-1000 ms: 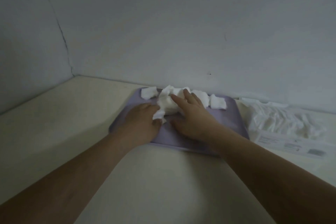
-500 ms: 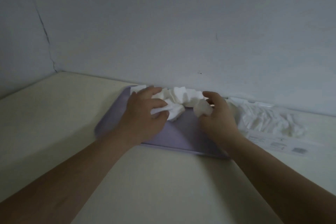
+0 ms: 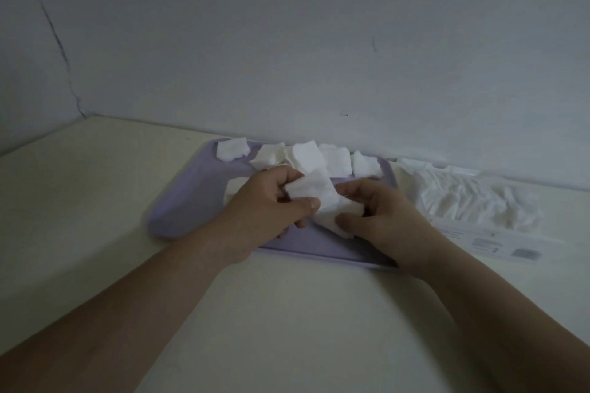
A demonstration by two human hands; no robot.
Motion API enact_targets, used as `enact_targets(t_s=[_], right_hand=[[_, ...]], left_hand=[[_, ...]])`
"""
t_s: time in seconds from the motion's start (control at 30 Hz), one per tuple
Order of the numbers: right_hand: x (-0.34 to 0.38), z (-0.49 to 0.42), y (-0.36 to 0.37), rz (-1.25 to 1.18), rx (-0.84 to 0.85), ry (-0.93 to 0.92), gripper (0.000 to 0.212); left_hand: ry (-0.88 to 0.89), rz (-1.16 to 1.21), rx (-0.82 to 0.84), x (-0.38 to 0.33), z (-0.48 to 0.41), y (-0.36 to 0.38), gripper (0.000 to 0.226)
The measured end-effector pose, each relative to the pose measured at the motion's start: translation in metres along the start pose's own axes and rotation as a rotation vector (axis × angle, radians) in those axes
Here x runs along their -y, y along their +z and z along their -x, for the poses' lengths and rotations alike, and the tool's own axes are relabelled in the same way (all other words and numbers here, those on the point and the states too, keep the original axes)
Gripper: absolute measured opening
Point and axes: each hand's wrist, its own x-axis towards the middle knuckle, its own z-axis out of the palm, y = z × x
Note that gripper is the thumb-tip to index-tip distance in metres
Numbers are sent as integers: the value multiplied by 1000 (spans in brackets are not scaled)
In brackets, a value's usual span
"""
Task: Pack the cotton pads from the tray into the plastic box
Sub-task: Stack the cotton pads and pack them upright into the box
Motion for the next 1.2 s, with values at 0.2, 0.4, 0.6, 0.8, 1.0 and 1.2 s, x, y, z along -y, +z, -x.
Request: enact_targets(t_s=[0.2,0.4,0.6,0.8,1.0,1.2], right_hand=[[7,3,3,-181,-132,-36,20],[12,10,7,-105,-70,-109,21],[14,13,9,-203,-95,-67,26],[18,15,8,-351,-29,17,26],[14,15,10,-165,20,-132,34],[11,12,13,199,-99,-231,39]], left_hand=[[1,50,173,5,-1,-6,12],[42,-24,103,4,2,4,8],[26,-58,51,4,3,6,15],[35,-101,-5,6,2,8,22],[26,-133,-40,4,2,9,44],[81,-209,-20,4,5,12,11]])
